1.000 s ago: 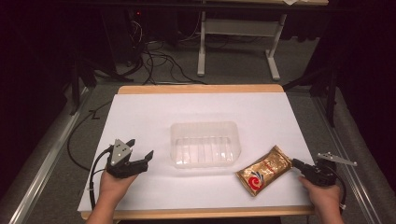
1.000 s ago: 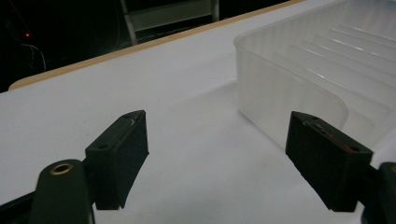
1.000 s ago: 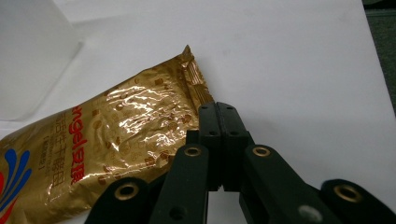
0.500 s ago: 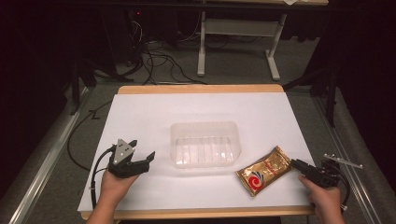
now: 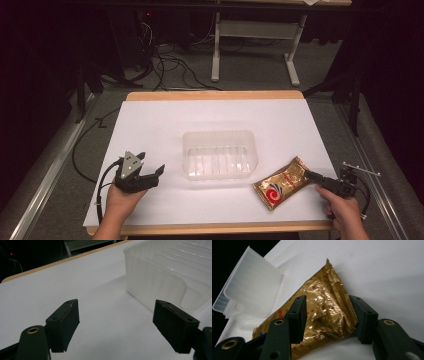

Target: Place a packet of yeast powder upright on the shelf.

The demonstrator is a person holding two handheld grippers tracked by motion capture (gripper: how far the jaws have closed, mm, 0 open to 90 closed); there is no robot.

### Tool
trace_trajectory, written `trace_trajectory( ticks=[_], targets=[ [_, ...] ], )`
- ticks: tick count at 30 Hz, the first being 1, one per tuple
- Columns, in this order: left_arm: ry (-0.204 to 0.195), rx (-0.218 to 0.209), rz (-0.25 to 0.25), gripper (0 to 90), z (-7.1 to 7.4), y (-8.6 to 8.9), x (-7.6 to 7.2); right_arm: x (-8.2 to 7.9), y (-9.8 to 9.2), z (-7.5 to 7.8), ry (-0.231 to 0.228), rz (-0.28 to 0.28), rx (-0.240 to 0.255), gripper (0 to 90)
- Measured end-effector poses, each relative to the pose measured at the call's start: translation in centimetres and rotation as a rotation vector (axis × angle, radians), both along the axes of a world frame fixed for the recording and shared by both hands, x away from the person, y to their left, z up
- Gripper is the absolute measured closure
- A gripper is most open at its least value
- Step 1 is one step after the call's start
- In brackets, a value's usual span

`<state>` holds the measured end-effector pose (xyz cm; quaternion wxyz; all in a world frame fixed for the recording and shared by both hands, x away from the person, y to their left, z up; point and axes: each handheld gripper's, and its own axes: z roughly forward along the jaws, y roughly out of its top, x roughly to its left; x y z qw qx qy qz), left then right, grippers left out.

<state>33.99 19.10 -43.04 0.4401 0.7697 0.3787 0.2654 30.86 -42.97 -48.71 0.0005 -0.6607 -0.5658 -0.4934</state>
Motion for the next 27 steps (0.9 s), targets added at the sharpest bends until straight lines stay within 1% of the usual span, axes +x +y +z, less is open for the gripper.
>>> trace_trajectory(
  ticks=[1,5,7,8,11,14,18,23,27],
  targets=[
    [-0.001,0.002,0.000,21.9,0.0,0.0,0.0,0.1,0.3,0.1,0.010,0.001,0.005,51.2],
    [0.000,0.004,0.000,21.9,0.0,0.1,-0.1,0.4,0.7,0.1,0.016,0.006,0.001,54.7],
    [0.001,0.005,0.002,21.9,0.0,0.2,-0.1,0.5,0.8,0.0,0.022,0.014,-0.016,62.3],
    [0.001,0.005,0.003,21.9,0.0,0.2,-0.1,0.6,0.9,0.0,0.024,0.023,-0.033,67.0],
    [-0.001,0.005,0.004,21.9,0.0,0.3,-0.1,0.7,1.1,0.0,0.024,0.032,-0.029,72.9],
    [-0.002,0.002,0.008,21.9,0.1,0.4,-0.2,0.6,1.2,0.1,0.002,0.036,-0.031,80.1],
    [-0.005,-0.002,0.013,21.9,0.1,0.6,-0.3,0.6,1.3,0.5,-0.029,0.038,-0.049,87.5],
    [-0.007,-0.005,0.018,21.9,0.2,0.8,-0.4,0.5,1.7,1.3,-0.091,0.037,-0.074,89.9],
    [-0.009,-0.005,0.019,21.9,0.2,0.8,-0.5,0.1,2.0,2.1,-0.145,0.021,-0.086,90.0]
  ],
)
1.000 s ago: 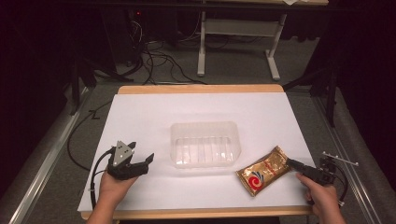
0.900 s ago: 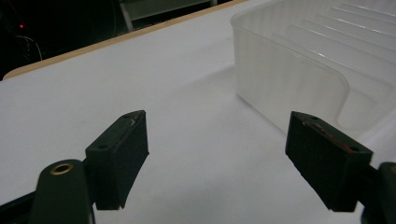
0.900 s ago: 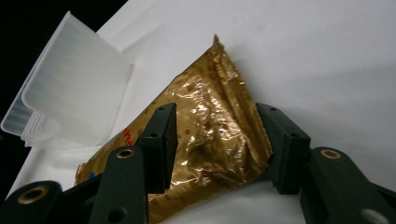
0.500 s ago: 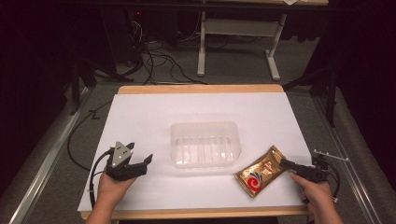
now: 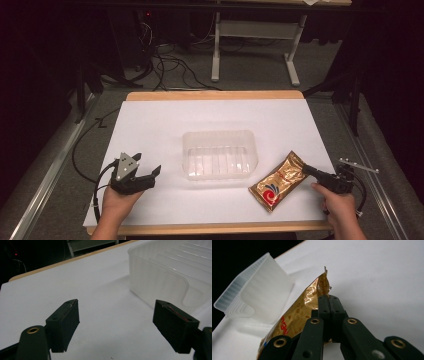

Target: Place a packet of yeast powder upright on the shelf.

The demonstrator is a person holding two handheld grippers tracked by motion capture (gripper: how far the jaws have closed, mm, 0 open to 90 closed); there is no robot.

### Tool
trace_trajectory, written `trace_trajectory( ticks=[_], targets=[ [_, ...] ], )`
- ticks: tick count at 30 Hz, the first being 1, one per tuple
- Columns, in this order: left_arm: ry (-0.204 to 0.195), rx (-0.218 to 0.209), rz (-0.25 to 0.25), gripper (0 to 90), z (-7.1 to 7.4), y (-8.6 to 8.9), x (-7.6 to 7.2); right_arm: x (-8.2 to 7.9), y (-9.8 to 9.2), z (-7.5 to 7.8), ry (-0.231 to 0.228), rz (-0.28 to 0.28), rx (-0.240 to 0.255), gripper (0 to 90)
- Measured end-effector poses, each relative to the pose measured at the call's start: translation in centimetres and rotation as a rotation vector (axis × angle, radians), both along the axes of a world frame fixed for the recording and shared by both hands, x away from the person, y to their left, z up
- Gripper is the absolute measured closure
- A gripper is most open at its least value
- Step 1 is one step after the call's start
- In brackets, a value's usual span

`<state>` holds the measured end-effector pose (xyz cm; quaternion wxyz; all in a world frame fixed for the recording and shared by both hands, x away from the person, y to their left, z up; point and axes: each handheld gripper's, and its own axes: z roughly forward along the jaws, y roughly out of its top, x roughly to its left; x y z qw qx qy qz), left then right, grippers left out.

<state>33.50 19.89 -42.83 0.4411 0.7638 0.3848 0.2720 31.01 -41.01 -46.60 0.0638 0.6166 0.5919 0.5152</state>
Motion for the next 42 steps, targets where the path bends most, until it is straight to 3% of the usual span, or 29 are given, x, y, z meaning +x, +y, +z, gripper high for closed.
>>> trace_trajectory(
  ticks=[16,28,42],
  targets=[
    [-0.004,-0.004,-0.002,22.0,0.1,0.1,0.0,-1.9,0.4,4.0,-0.239,-0.051,-0.064,90.0],
    [-0.010,-0.008,-0.006,22.0,0.1,0.1,-0.1,-3.3,1.4,6.5,-0.393,-0.079,-0.127,90.0],
    [-0.020,-0.017,-0.008,22.0,0.2,0.1,-0.2,-4.4,3.1,8.6,-0.508,-0.090,-0.168,90.0]
  ],
)
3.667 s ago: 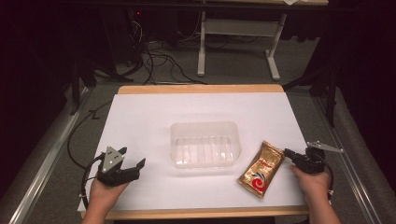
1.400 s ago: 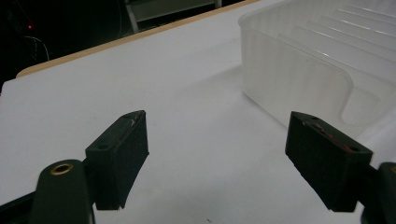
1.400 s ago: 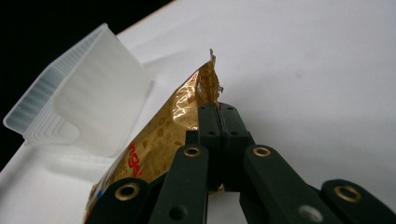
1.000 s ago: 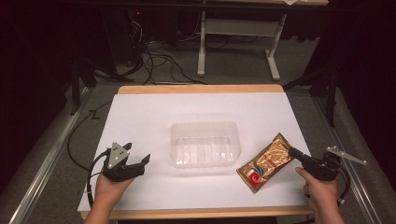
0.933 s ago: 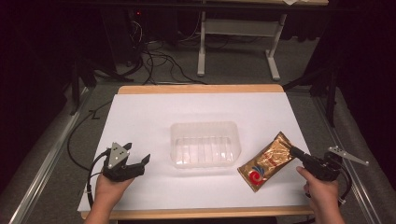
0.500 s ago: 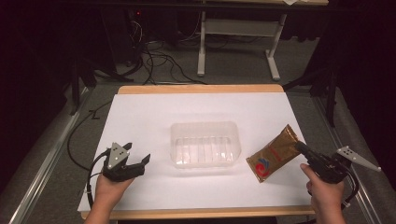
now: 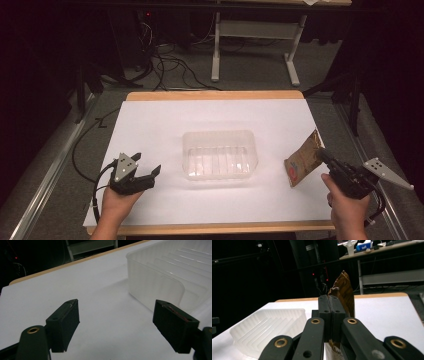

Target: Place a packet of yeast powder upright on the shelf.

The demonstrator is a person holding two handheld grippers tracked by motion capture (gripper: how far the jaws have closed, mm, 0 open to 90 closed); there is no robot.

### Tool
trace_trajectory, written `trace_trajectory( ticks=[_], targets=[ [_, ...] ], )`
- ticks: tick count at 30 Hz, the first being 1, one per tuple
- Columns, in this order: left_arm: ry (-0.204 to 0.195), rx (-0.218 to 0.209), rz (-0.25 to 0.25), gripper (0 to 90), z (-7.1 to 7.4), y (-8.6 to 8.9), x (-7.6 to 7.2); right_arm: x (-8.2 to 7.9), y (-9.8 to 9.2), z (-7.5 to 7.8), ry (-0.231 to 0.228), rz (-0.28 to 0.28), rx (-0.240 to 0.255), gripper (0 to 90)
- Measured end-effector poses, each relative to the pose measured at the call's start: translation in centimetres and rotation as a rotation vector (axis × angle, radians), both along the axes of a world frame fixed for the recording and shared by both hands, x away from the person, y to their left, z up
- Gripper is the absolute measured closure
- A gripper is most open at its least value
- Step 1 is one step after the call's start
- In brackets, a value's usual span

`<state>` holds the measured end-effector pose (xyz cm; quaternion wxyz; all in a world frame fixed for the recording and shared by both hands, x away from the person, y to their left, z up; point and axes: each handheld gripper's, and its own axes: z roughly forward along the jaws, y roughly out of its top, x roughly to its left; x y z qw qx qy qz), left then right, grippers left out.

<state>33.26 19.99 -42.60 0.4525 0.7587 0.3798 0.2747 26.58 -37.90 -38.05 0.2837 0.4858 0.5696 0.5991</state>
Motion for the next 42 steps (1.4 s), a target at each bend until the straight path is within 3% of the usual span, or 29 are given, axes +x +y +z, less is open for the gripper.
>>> trace_trajectory(
  ticks=[27,42],
  targets=[
    [-0.030,-0.034,-0.001,22.0,0.3,0.3,-0.6,-0.6,2.7,0.3,-0.097,-0.046,-0.046,90.0],
    [-0.044,-0.047,0.006,21.8,0.5,0.9,-1.3,0.8,4.9,1.0,-0.141,-0.023,-0.056,90.0]
  ],
)
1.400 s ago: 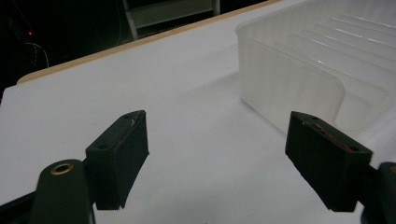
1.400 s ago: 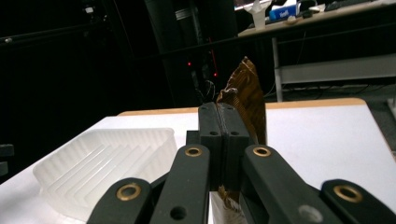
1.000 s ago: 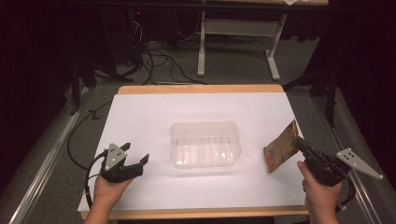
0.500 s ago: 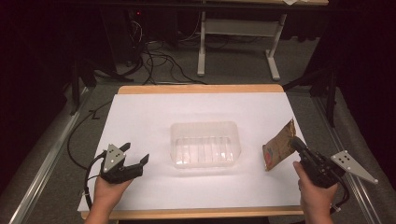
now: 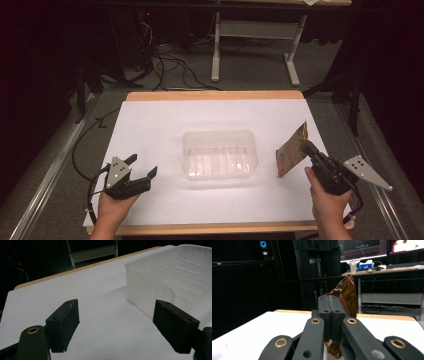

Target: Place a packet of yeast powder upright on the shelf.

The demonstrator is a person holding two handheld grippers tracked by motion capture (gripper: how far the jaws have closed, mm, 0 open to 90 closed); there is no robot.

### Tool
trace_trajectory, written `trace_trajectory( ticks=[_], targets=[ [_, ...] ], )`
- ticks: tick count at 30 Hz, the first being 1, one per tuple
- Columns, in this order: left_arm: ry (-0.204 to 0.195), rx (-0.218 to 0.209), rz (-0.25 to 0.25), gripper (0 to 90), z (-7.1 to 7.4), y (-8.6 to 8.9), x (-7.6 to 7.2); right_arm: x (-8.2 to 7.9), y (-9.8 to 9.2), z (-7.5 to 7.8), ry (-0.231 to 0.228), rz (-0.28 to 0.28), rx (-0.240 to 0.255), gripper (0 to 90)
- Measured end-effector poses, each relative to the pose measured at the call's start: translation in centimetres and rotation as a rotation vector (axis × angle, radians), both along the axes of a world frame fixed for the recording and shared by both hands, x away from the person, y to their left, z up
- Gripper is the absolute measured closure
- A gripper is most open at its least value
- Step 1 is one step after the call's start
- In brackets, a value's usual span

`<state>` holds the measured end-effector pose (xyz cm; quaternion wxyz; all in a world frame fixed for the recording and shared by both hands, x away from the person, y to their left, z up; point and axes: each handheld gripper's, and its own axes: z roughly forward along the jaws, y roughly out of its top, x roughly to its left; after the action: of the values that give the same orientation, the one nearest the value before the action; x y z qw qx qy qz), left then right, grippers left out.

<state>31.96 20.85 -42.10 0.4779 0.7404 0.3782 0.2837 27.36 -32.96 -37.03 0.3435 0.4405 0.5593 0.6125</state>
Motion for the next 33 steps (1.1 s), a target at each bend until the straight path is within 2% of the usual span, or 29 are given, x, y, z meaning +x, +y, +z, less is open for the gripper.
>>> trace_trajectory(
  ticks=[17,25,26,33],
  targets=[
    [0.004,-0.002,0.006,21.8,0.0,0.2,0.0,1.4,2.3,2.5,-0.066,0.051,0.083,90.0],
    [0.004,-0.004,0.007,21.8,0.0,0.3,0.0,1.7,3.4,4.6,-0.098,0.084,0.079,90.0],
    [0.005,-0.002,0.007,21.8,0.0,0.3,0.0,1.7,3.9,5.2,-0.107,0.096,0.071,90.0],
    [0.008,-0.002,0.009,21.8,-0.1,0.3,0.1,2.1,5.5,6.8,-0.123,0.136,0.052,90.0]
  ],
)
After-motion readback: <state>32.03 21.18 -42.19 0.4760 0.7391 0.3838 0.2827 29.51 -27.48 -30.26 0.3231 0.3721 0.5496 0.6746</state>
